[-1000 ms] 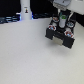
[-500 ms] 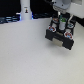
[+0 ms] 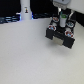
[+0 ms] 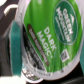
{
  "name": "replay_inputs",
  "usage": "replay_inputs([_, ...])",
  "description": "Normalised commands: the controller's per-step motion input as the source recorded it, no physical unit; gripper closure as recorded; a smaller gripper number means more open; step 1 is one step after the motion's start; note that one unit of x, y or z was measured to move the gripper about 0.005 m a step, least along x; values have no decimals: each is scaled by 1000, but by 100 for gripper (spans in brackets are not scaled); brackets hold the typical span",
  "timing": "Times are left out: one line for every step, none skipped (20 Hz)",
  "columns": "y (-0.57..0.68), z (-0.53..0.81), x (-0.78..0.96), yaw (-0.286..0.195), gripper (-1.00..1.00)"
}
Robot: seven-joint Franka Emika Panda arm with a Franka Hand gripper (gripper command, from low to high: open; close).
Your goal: Open the kcup holder, insert the kcup into the holder, and close the kcup holder
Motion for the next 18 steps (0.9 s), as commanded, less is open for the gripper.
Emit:
replay_inputs([9,-403,146,0,100])
replay_inputs([0,-426,131,-3,100])
replay_inputs([0,-423,106,-13,100])
replay_inputs([0,-409,111,-13,100])
replay_inputs([0,-357,100,-7,100])
replay_inputs([0,-351,86,0,100])
replay_inputs([0,-263,49,0,100])
replay_inputs([11,-191,51,0,100])
replay_inputs([43,-117,46,0,100])
replay_inputs([97,-43,40,0,100])
replay_inputs([94,0,23,0,100])
replay_inputs([143,46,34,0,-100])
replay_inputs([223,157,80,0,-100])
replay_inputs([229,234,89,6,-100])
replay_inputs([209,306,117,24,-100])
replay_inputs([157,334,123,39,-100])
replay_inputs([117,371,151,42,-100])
replay_inputs([94,414,154,41,-100])
